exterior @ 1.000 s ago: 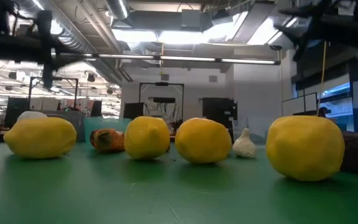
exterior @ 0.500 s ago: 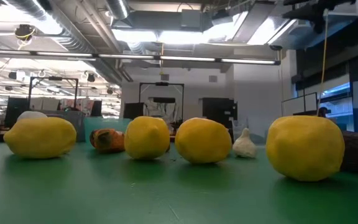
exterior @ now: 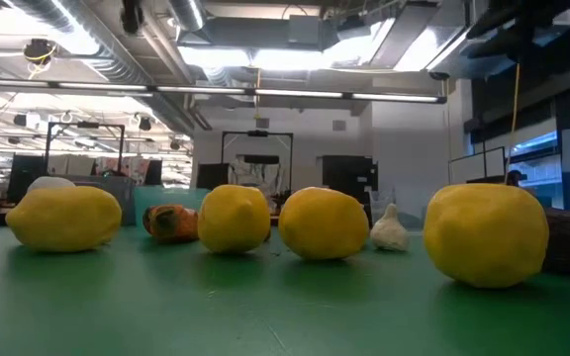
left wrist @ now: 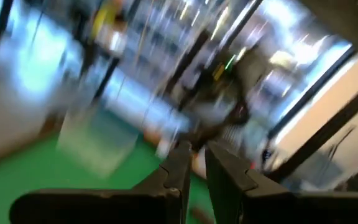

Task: Sort produce into baskets
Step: Put the right eggplant into the dark blue bin

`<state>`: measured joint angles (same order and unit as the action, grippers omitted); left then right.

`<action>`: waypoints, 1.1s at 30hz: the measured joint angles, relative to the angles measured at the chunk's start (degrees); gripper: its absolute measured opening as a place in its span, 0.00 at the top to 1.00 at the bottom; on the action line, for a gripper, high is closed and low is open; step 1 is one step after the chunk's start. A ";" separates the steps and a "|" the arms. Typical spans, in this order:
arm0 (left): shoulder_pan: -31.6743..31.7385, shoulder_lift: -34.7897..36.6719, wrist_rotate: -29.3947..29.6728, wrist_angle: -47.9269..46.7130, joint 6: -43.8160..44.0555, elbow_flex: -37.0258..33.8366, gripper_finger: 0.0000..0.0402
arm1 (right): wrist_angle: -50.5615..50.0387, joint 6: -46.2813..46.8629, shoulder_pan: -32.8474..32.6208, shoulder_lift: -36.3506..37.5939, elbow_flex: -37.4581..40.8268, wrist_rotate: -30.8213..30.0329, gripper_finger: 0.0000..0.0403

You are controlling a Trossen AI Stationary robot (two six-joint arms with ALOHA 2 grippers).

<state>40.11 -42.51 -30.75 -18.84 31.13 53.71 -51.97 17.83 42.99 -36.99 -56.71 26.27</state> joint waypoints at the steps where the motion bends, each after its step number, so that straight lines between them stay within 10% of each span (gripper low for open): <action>1: -0.99 -1.06 0.08 -3.01 -1.29 0.00 0.89 | -0.56 -0.10 -1.85 -0.96 0.00 -0.30 0.59; 17: -15.98 -2.58 3.77 -14.86 -7.28 0.11 0.92 | -3.64 2.38 -47.62 -26.28 0.02 -25.25 0.59; 26: -21.09 -3.29 3.81 -15.03 -8.96 0.11 0.72 | -6.34 28.14 -53.36 -33.86 0.26 -11.95 0.43; 33: -22.23 -3.40 4.21 -15.25 -12.01 0.09 0.50 | -8.31 53.88 -61.45 -33.73 0.28 -18.84 0.23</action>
<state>17.89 -45.91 -26.55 -34.09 19.12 53.80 -60.28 71.72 -18.46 -70.72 -56.42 7.42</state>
